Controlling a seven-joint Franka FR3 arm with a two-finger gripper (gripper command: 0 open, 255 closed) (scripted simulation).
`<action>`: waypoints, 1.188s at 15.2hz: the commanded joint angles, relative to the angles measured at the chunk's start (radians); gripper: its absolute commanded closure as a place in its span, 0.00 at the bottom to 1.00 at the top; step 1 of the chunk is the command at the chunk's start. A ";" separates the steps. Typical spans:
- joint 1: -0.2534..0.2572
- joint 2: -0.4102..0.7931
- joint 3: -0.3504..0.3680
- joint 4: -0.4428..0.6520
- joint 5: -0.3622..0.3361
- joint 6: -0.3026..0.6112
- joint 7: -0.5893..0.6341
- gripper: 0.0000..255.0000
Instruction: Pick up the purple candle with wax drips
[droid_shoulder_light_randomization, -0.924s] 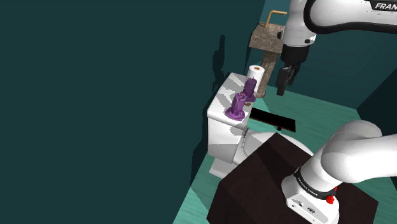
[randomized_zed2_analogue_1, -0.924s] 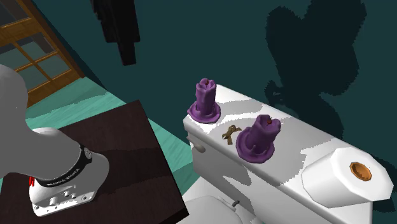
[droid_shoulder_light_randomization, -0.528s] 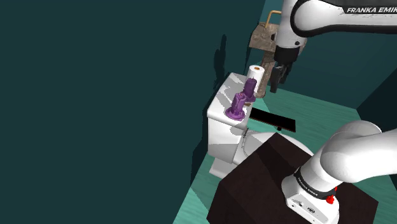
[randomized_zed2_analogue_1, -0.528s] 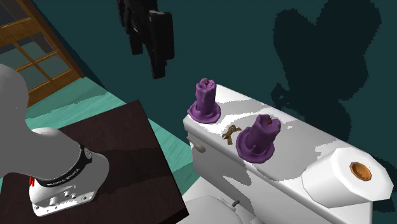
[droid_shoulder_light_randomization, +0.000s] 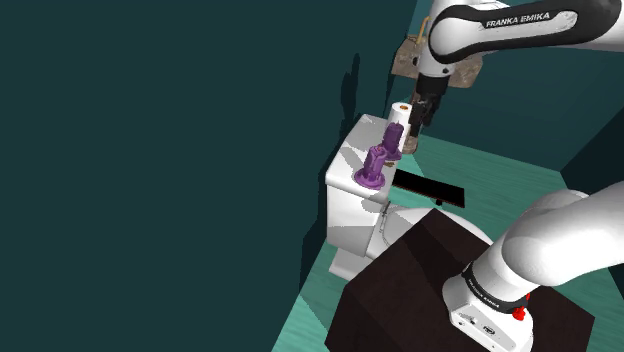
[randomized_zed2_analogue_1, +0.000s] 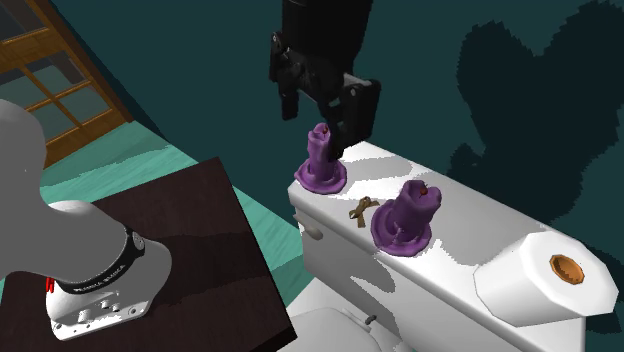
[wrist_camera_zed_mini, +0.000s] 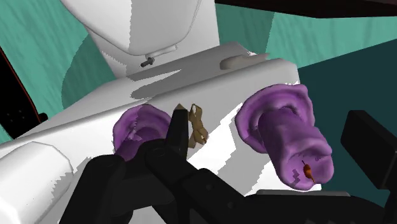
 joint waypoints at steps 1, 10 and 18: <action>-0.002 0.073 -0.026 0.034 0.004 0.051 -0.032 0.00; -0.022 0.405 -0.119 0.254 0.089 0.193 -0.198 0.00; -0.040 0.543 -0.134 0.320 0.145 0.267 -0.262 0.00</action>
